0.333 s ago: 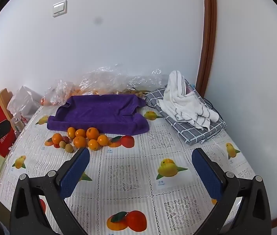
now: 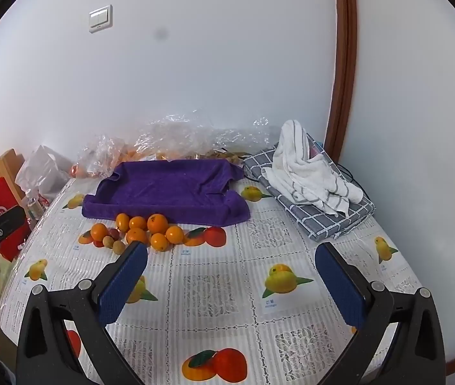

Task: Organize fruits

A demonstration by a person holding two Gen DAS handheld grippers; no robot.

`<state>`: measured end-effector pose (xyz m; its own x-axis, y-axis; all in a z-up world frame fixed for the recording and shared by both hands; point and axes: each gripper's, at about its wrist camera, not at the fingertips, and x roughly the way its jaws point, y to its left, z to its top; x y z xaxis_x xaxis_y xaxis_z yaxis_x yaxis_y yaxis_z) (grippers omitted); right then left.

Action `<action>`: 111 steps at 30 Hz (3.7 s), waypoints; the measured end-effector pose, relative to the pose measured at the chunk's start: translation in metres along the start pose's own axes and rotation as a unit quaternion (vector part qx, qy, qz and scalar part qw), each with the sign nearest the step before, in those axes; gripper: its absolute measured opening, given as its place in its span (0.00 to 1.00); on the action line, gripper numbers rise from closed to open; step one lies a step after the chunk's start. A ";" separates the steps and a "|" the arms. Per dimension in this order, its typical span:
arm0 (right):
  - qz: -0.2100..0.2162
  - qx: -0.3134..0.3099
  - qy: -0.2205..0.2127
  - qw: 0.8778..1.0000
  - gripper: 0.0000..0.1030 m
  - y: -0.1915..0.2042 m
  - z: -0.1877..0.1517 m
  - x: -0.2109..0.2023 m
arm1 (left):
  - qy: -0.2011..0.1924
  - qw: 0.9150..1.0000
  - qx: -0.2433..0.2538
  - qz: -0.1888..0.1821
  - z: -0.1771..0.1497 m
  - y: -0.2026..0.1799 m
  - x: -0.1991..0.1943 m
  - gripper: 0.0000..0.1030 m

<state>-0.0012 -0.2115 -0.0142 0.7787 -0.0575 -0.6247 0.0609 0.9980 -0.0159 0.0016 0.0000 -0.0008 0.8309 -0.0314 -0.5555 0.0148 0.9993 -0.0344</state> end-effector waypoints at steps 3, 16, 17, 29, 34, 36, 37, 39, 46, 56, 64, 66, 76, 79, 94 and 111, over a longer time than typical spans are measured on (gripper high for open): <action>0.005 -0.002 -0.003 1.000 1.00 -0.009 -0.006 0.000 | 0.002 1.000 0.001 0.000 -0.002 0.004 0.004 1.00; 0.012 0.000 -0.005 1.000 1.00 -0.012 -0.005 -0.001 | 0.005 1.000 -0.006 -0.003 0.000 0.004 0.000 1.00; 0.012 0.000 -0.006 1.000 1.00 -0.011 -0.006 -0.003 | 0.003 1.000 -0.006 -0.005 0.000 0.006 -0.001 1.00; 0.014 0.004 -0.004 1.000 1.00 -0.011 -0.007 0.004 | 0.009 1.000 -0.003 -0.006 -0.003 0.010 0.003 1.00; 0.013 0.004 -0.004 1.000 1.00 -0.011 -0.008 0.005 | 0.011 1.000 -0.005 -0.006 -0.004 0.012 0.004 1.00; 0.011 0.004 -0.004 1.000 1.00 -0.012 -0.008 0.005 | 0.011 1.000 -0.004 -0.006 -0.004 0.012 0.004 1.00; 0.011 0.004 -0.003 1.000 1.00 -0.011 -0.008 0.005 | 0.011 1.000 -0.004 -0.006 -0.004 0.012 0.004 1.00; 0.012 0.003 -0.004 1.000 1.00 -0.012 -0.008 0.005 | 0.010 1.000 -0.004 -0.006 -0.004 0.012 0.004 1.00; 0.011 0.003 -0.006 1.000 1.00 -0.012 -0.008 0.004 | 0.010 1.000 -0.004 -0.006 -0.004 0.012 0.005 1.00; 0.008 0.000 -0.008 1.000 1.00 -0.010 -0.007 0.005 | 0.010 1.000 -0.001 -0.006 -0.002 0.012 0.008 1.00; 0.015 0.006 0.002 1.000 1.00 -0.009 -0.006 0.020 | 0.011 1.000 0.008 -0.008 -0.002 0.013 0.020 1.00; 0.016 0.005 0.003 1.000 1.00 -0.007 -0.007 0.025 | 0.011 1.000 0.010 -0.008 -0.003 0.013 0.023 1.00; 0.012 -0.005 0.021 1.000 1.00 0.004 -0.014 0.070 | 0.030 0.999 -0.001 -0.016 -0.010 0.028 0.059 1.00; 0.008 -0.009 0.019 1.000 1.00 0.007 -0.016 0.085 | 0.042 0.999 0.007 -0.005 -0.011 0.032 0.076 1.00; 0.048 -0.016 0.070 0.996 0.92 0.017 -0.020 0.175 | 0.060 0.998 -0.001 -0.004 -0.010 0.063 0.155 0.94; 0.091 -0.001 0.113 0.989 0.69 0.015 -0.029 0.225 | 0.104 0.992 -0.062 -0.022 -0.045 0.106 0.197 0.74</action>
<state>0.1567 -0.2090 -0.1781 0.6170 0.1298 -0.7762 -0.0685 0.9914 0.1113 0.1414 0.0992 -0.1514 0.6980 -0.0915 -0.7102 -0.0299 0.9872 -0.1566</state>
